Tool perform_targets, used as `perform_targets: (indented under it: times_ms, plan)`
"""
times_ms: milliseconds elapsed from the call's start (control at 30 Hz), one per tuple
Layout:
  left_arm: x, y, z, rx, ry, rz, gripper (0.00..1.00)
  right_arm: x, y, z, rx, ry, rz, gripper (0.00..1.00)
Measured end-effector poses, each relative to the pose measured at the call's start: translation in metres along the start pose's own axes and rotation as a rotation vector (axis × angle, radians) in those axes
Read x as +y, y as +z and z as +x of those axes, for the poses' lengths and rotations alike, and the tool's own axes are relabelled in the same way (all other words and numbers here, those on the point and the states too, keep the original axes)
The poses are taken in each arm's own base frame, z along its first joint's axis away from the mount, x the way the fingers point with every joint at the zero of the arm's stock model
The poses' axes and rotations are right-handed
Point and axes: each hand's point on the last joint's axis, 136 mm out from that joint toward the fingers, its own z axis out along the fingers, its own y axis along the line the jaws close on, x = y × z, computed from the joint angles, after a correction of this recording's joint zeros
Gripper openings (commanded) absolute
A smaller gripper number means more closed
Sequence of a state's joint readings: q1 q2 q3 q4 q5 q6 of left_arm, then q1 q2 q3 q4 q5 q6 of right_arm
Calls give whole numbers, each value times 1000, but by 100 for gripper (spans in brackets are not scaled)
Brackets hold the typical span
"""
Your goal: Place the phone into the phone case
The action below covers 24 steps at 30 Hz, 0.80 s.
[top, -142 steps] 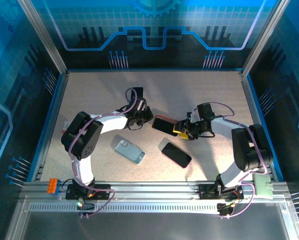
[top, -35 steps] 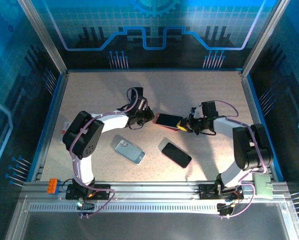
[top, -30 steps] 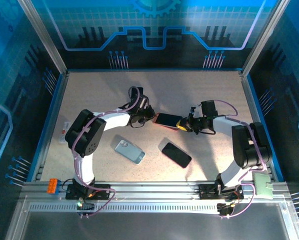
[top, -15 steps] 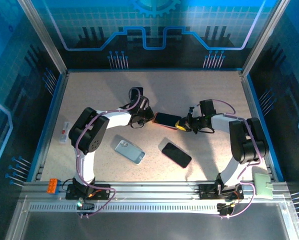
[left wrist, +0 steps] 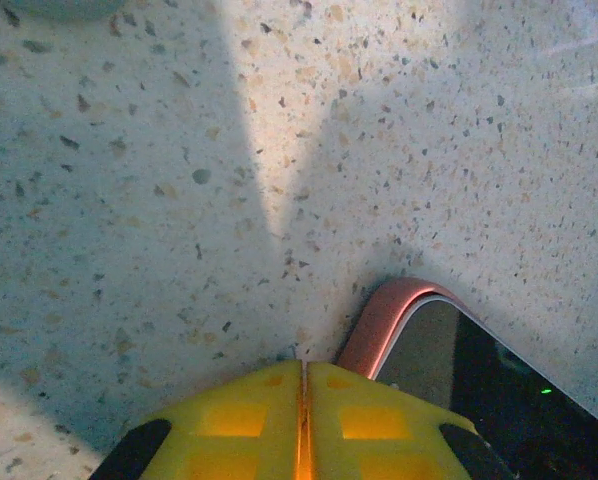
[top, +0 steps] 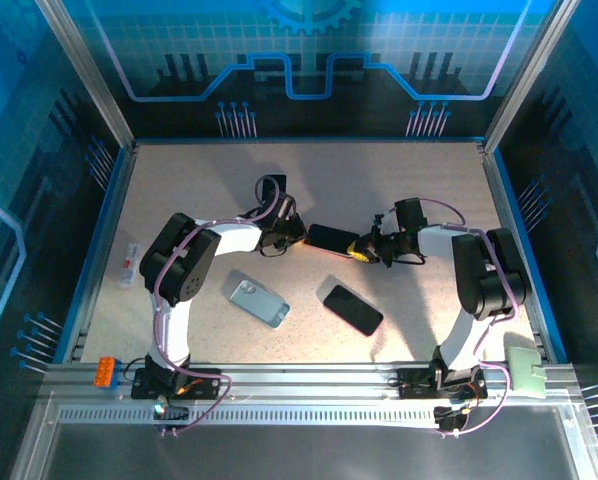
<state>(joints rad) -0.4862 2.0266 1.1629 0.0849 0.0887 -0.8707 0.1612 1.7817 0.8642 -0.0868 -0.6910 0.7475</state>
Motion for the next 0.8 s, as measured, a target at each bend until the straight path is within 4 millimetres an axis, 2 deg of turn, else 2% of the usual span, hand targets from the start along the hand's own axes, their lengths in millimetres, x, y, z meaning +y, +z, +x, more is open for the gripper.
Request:
perform_targets:
  times_ms: [100,233,367,533,633,800]
  plan:
    - [0,0,0,0,-12,5,11,-1,2,-1,6,4,2,8]
    - [1,0,0,-1,-21,10,11,2,2,-3,7,-1,4,15]
    - [1,0,0,-5,-21,16,11,0,3,-3,8,-2,29,37]
    - [1,-1,0,-17,-20,33,11,-1,2,-3,16,-8,74,57]
    - [2,-3,1,-21,-25,39,11,4,-2,-8,14,-27,89,63]
    - [5,-6,4,-23,-39,42,11,11,-8,-13,11,-47,119,66]
